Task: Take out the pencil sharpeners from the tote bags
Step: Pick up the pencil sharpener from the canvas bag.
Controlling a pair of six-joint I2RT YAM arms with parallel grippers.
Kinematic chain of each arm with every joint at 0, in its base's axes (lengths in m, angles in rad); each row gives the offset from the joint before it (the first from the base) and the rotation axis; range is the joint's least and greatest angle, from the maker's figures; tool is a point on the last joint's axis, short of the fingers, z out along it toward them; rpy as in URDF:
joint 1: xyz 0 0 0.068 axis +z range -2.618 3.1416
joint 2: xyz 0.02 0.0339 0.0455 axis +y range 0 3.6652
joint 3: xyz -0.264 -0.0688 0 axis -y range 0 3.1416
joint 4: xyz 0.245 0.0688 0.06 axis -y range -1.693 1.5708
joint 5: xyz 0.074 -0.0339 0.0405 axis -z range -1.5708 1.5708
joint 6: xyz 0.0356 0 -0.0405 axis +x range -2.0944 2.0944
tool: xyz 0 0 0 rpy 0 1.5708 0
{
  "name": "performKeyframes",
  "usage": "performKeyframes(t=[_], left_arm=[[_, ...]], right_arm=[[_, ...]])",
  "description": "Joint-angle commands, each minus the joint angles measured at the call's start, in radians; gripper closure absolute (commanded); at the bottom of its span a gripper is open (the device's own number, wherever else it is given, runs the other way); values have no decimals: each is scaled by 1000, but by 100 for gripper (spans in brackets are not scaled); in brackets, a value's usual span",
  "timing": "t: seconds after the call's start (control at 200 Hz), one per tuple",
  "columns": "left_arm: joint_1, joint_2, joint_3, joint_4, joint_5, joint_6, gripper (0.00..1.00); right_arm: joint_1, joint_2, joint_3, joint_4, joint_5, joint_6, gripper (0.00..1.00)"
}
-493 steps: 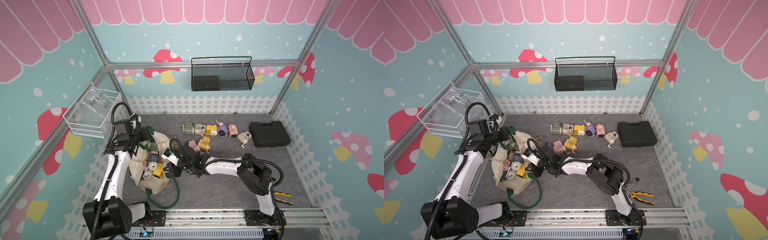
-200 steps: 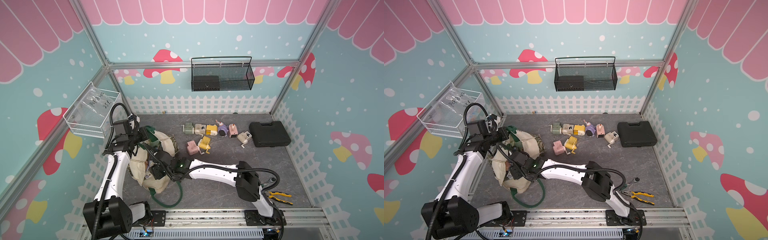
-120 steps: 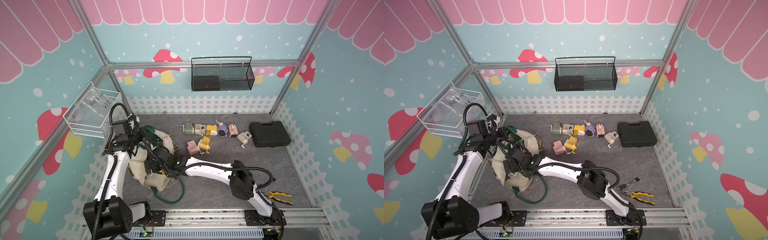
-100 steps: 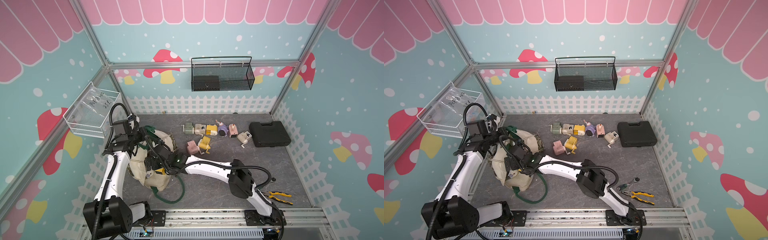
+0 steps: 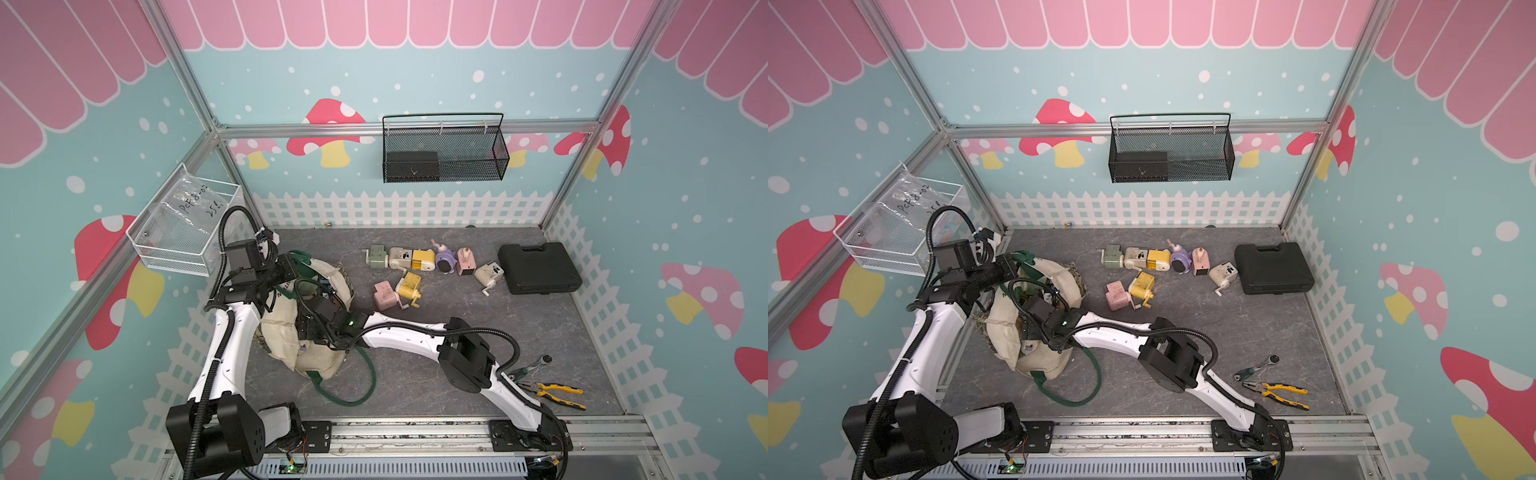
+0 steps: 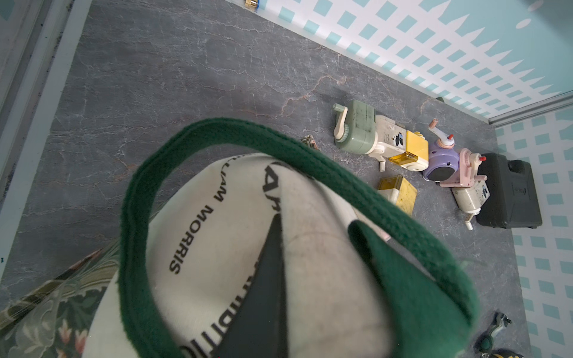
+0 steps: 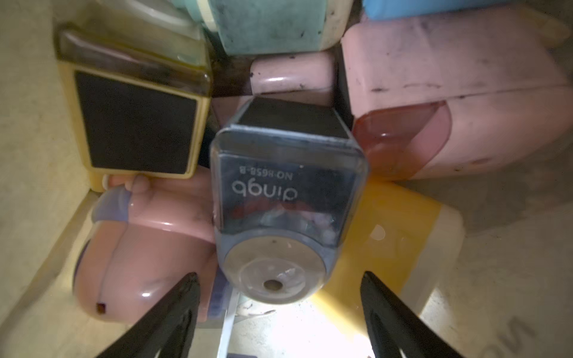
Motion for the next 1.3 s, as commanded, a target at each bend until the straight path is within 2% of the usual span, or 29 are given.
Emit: performKeyframes(t=[0.0,0.125,0.41,0.69,0.781,0.941,1.166,1.296], left_arm=[[2,-17,26,101,48,-18,100],[3,-17,24,100,49,-18,100],[3,-16,23,101,53,-18,100],[2,-17,23,101,52,-18,100],[1,-17,23,101,50,-18,100],[2,-17,23,100,49,-18,100],[3,-17,23,96,48,-15,100],[2,-16,24,96,46,-13,100]], right_arm=[[-13,38,44,-33,24,36,14],[-17,78,105,-34,20,18,12],[-29,129,151,-28,78,51,17],[-34,192,195,-24,110,7,21],[-33,190,192,3,113,-52,23],[-28,150,179,49,107,-155,34],[-4,29,49,210,104,-306,46],[11,-8,37,212,104,-352,48]])
